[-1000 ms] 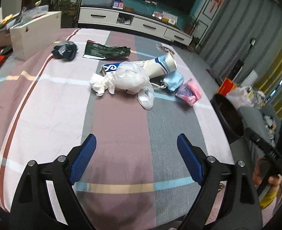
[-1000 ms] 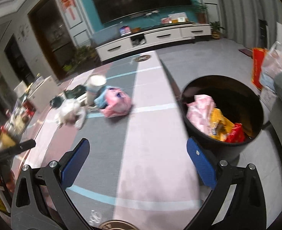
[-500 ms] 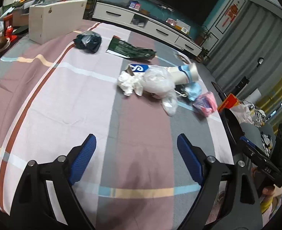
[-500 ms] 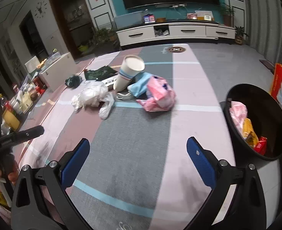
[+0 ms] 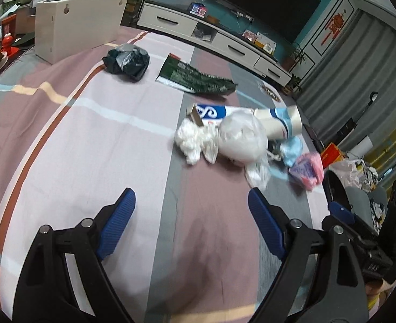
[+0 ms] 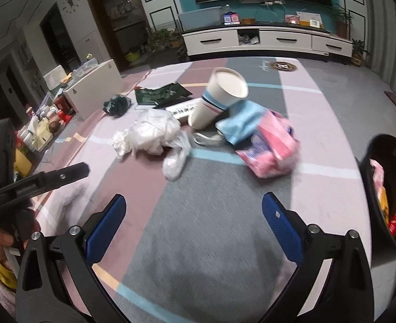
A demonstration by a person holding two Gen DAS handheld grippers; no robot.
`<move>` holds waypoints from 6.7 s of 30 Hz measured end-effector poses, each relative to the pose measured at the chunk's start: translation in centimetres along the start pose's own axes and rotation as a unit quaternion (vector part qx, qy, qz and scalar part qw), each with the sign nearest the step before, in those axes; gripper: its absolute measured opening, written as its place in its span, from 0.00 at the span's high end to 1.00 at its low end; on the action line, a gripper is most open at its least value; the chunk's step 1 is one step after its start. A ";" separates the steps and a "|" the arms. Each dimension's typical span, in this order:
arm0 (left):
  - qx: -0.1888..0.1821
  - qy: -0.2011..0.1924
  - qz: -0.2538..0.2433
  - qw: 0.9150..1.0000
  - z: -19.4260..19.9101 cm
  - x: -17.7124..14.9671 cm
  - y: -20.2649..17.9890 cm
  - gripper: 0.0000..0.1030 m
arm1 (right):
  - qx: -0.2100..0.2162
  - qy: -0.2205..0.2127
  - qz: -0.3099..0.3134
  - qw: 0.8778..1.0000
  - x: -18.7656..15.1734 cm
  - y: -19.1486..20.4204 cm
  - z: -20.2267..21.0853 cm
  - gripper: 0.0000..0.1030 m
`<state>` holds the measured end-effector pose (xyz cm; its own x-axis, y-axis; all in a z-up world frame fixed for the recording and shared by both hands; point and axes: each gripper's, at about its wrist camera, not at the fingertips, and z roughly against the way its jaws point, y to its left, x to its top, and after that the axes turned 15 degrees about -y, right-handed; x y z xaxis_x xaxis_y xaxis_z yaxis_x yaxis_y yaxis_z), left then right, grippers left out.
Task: Collect trash
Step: 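Grasp the white tissues with the left tool while the right tool grasps the clear plastic bag, then carry the tissues and plastic bag over the black bin and open both tools, then move both tools back over the remaining trash on the table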
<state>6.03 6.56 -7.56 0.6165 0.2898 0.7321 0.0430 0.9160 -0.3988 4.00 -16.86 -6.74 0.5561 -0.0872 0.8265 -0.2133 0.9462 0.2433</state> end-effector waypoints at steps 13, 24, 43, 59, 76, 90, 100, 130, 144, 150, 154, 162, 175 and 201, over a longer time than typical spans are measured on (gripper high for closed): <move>-0.010 -0.016 -0.021 1.000 -5.5 2.6 -0.5 0.35 | 0.057 -0.005 -0.086 0.995 2.8 0.2 -7.1 0.04; -0.025 -0.004 -0.019 0.999 -7.7 2.4 -0.5 0.59 | 0.091 0.020 -0.175 0.980 3.1 -0.3 -10.8 0.23; -0.018 -0.017 -0.040 0.999 -2.3 1.5 -1.2 0.84 | 0.090 0.027 -0.164 0.982 2.2 0.4 -7.5 0.83; -0.014 -0.015 -0.109 0.994 4.4 0.3 -7.0 0.84 | 0.021 -0.050 -0.109 0.993 2.2 -1.8 5.3 0.83; -0.061 -0.030 -0.182 0.981 7.8 -0.7 -15.5 0.84 | -0.044 -0.120 -0.129 0.983 1.6 -7.1 13.5 0.83; -0.103 -0.024 -0.251 0.962 6.7 -2.3 -23.1 0.83 | -0.089 -0.153 -0.166 0.970 -0.2 -12.4 17.1 0.83; -0.137 -0.015 -0.305 0.942 4.6 -4.1 -28.9 0.83 | -0.120 -0.171 -0.202 0.957 -1.7 -16.3 19.1 0.83; -0.173 0.037 -0.371 0.912 -7.6 -9.5 -41.6 0.83 | -0.217 -0.167 -0.228 0.934 -2.7 -24.8 17.7 0.82; -0.164 0.039 -0.377 0.911 -9.6 -10.2 -41.7 0.48 | -0.229 -0.148 -0.249 0.929 -3.2 -26.9 16.0 0.50; -0.140 0.004 -0.389 0.910 -6.8 -9.1 -40.0 0.15 | -0.229 -0.154 -0.248 0.929 -3.6 -25.5 17.7 0.39; -0.116 -0.009 -0.386 0.915 -4.2 -8.3 -37.5 0.09 | -0.239 -0.144 -0.230 0.932 -3.6 -23.3 18.6 0.28; -0.058 0.001 -0.337 0.940 0.1 -7.0 -30.6 0.03 | -0.244 -0.098 -0.178 0.948 -3.1 -17.5 18.6 0.07; 0.023 -0.021 -0.261 0.965 7.0 -4.4 -20.4 0.03 | -0.187 -0.068 -0.079 0.977 -1.2 -7.8 16.1 0.05; 0.068 0.011 -0.144 0.987 3.9 -1.5 -9.6 0.03 | -0.130 -0.001 -0.042 0.991 -0.4 -3.4 6.4 0.05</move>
<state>1.68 -1.62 -2.65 0.6116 0.0064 0.7911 0.1147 0.9887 -0.0967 -0.59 -22.08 -4.64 0.5621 -0.1700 0.8094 0.0486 0.9837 0.1729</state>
